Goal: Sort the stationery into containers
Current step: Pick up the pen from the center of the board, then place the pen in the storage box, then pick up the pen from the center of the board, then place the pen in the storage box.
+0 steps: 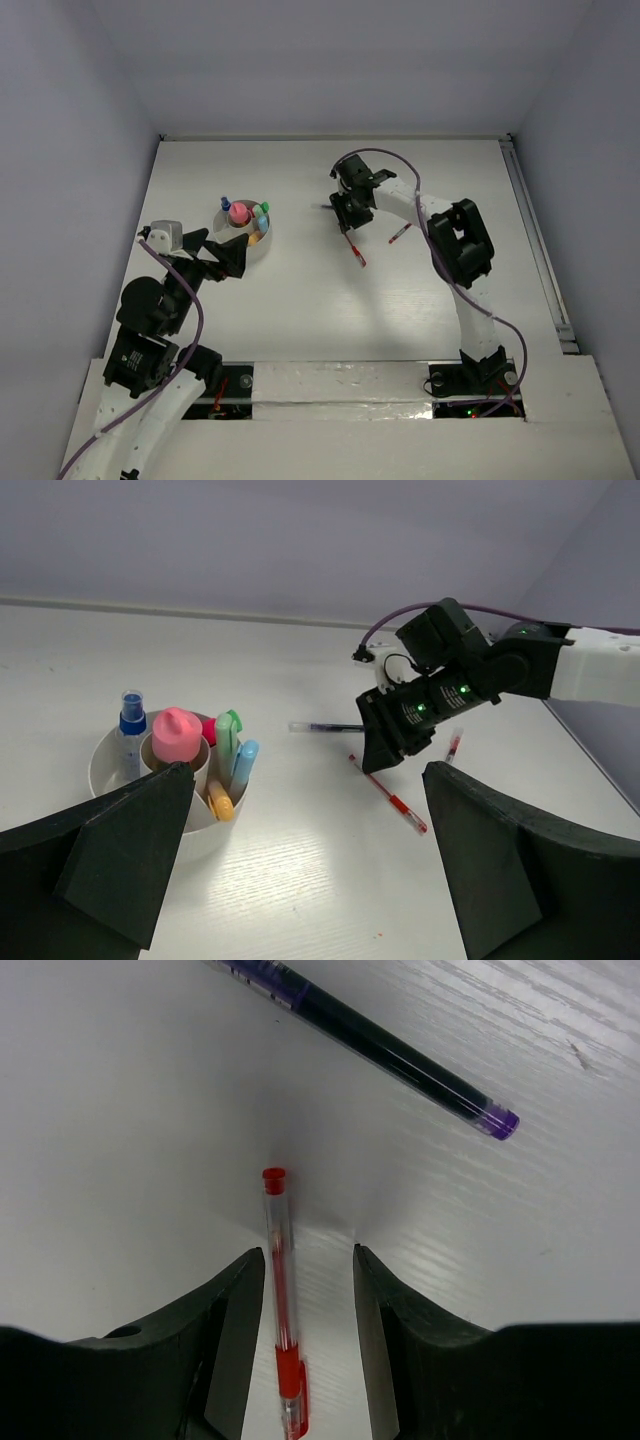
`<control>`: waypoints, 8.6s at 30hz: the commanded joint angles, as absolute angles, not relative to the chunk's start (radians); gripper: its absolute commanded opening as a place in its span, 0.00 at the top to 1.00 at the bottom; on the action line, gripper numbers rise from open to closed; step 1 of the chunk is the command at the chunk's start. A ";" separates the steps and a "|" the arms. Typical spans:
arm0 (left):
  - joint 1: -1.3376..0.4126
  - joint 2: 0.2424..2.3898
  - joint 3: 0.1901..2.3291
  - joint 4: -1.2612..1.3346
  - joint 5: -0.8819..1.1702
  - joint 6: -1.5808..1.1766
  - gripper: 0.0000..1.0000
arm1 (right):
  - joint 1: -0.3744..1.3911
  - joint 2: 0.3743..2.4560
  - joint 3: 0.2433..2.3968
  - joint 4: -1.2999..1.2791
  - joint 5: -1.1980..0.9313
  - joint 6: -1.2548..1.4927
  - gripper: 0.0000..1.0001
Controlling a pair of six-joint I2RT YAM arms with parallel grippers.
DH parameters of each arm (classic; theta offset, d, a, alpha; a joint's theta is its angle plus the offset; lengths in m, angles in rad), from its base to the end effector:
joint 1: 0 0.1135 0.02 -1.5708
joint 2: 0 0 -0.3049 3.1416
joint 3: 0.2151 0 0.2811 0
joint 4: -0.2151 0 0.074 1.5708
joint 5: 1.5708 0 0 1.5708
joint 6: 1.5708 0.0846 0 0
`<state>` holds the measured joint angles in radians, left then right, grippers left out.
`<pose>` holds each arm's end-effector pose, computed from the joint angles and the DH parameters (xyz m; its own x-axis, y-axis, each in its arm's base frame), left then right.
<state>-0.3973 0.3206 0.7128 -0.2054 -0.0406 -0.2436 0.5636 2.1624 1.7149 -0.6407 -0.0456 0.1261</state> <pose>0.1094 -0.0422 0.3994 0.0818 -0.2957 -0.9518 0.3808 0.8918 -0.2443 0.4520 0.2902 0.1614 -0.8122 -0.3647 -0.4553 -0.4530 0.8861 0.0984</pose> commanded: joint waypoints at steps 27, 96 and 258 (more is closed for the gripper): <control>-0.374 0.299 0.707 -0.147 -0.012 -0.229 0.01 | 0.603 2.428 2.011 -0.905 -0.008 0.084 0.93; -0.337 0.172 0.712 -0.158 -0.224 -0.253 0.01 | 0.977 2.264 1.767 0.782 -0.273 -0.028 1.00; -0.301 0.198 0.707 -0.133 -0.155 -0.253 0.01 | 0.928 2.438 2.065 0.380 -0.729 -0.038 1.00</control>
<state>-0.3058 0.1867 0.7124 -0.1974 -0.1703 -0.2562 0.9180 2.4615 2.0777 0.3656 -0.7509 -0.0010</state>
